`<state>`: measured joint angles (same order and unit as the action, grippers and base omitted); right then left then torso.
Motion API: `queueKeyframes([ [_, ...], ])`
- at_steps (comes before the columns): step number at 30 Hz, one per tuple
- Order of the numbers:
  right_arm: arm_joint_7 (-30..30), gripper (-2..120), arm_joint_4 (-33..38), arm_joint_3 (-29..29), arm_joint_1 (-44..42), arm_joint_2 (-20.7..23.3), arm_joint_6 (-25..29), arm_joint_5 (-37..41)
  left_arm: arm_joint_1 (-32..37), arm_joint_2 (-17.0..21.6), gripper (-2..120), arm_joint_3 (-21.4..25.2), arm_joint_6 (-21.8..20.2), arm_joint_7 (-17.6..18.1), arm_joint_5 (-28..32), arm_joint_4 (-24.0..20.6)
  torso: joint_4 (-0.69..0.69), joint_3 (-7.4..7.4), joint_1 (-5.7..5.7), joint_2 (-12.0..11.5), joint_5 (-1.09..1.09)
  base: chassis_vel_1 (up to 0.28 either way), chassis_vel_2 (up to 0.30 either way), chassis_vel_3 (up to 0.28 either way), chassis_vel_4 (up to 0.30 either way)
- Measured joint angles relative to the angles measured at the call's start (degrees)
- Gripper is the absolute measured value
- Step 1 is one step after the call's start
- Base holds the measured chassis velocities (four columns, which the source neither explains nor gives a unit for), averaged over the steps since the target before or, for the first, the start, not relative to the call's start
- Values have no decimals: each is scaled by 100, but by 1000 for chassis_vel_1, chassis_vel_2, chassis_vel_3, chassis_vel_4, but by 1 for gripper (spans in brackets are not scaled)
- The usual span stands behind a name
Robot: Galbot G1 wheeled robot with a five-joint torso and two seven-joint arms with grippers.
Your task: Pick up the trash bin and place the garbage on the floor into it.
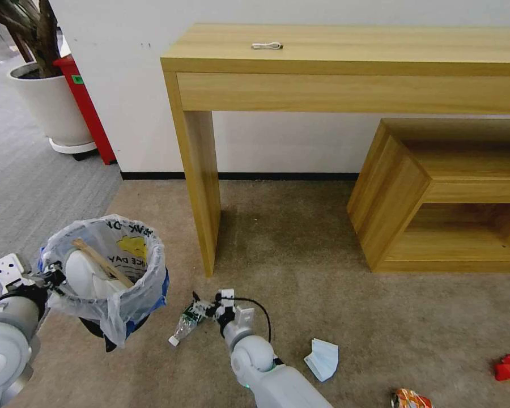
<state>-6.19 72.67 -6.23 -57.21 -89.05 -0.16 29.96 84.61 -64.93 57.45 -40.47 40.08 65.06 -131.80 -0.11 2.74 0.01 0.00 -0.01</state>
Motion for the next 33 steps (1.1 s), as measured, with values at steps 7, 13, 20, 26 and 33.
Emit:
queueKeyframes([
  [7,117,100,85,95,-70,197,126,46,-83,-5,2,-148,7,-27,-52,58,-1,0,0,0,2,0,0,0,0],
  [13,119,100,-116,70,-68,42,188,37,-122,55,2,-151,9,-49,-36,138,0,0,0,0,2,0,0,0,0],
  [20,122,100,-325,63,-48,-62,226,-7,-119,93,2,-84,28,-119,-17,237,0,0,0,0,2,73,74,-62,-80],
  [26,125,100,-441,62,-46,-135,280,-43,-156,124,2,-85,43,-154,-14,329,1,0,0,0,0,143,140,-142,-133],
  [33,-45,100,-538,68,-62,-204,301,-88,-174,139,2,-109,49,-188,-9,399,1,0,0,0,1,45,50,-42,-47],
])
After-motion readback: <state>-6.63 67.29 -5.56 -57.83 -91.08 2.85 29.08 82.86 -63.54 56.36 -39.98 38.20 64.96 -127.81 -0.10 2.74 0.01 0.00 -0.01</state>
